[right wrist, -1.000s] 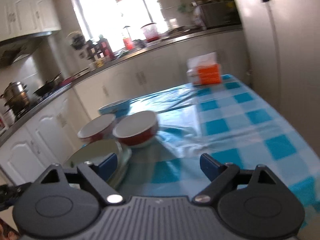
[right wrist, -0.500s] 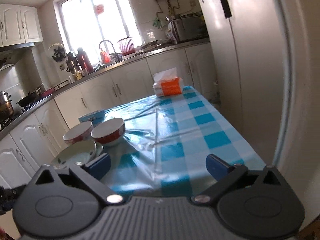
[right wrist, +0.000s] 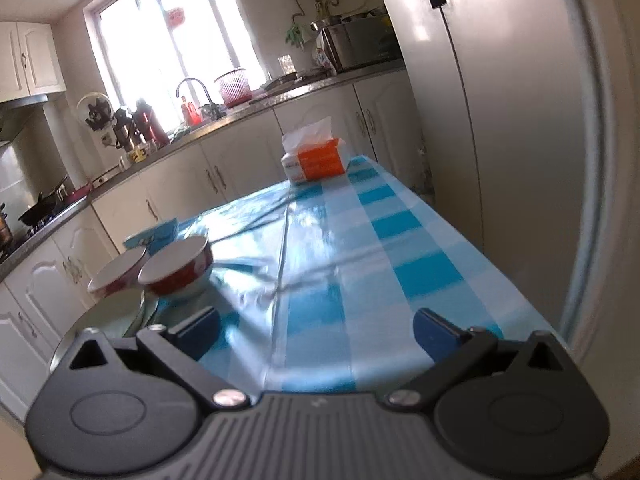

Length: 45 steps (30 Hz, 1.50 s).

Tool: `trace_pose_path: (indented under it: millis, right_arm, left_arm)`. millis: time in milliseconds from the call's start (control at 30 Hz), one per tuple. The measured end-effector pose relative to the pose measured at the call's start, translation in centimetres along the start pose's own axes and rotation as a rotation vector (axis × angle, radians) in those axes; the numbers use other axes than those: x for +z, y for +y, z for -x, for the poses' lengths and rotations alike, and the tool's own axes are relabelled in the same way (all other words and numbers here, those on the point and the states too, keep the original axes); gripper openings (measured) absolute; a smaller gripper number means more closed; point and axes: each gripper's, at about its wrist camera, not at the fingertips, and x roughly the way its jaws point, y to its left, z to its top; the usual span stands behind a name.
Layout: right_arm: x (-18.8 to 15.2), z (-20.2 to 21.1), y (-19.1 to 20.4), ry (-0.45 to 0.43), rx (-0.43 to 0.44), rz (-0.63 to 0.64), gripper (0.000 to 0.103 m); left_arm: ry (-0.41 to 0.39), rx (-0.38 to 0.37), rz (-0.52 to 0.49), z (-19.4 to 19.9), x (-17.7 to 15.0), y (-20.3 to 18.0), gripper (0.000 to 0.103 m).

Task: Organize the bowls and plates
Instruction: 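Move both grippers to the pink floral white bowl, then close both grippers on the rim of the pink floral bowl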

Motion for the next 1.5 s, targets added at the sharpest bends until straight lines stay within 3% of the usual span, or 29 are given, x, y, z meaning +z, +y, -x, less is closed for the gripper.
trace_pose_path:
  millis: [267, 533, 767, 967, 1133, 1267, 1500]
  right_arm:
    - [4.5, -4.3, -2.3, 0.063, -0.015, -0.005, 0.102]
    - [12.0, -3.9, -3.2, 0.192, -0.008, -0.045, 0.102]
    - [20.3, -1.1, -2.2, 0.218, 0.063, 0.009, 0.102]
    - [25.3, 1.0, 0.4, 0.176, 0.153, 0.099, 0.102]
    - [26.2, -0.5, 4.2, 0.197, 0.259, 0.129, 0.102]
    - [25.1, -4.3, 7.8, 0.282, 0.354, 0.147, 0.102]
    - [21.1, -13.6, 13.1, 0.503, 0.422, 0.146, 0.096]
  left_arm:
    - [0.08, -0.007, 0.005, -5.7, 4.6, -3.1, 0.101]
    - [0.181, 0.091, 0.017, -4.8, 9.6, -9.0, 0.101]
    - [0.152, 0.229, -0.032, -1.2, 12.9, -12.8, 0.101]
    - [0.08, 0.316, 0.034, 0.6, 13.5, -11.0, 0.101]
    - [0.063, 0.362, 0.134, -0.3, 13.9, -7.6, 0.101]
    - [0.06, 0.379, 0.19, -2.2, 14.0, -4.5, 0.099]
    - [0.088, 0.404, 0.168, -8.0, 14.6, -1.7, 0.089]
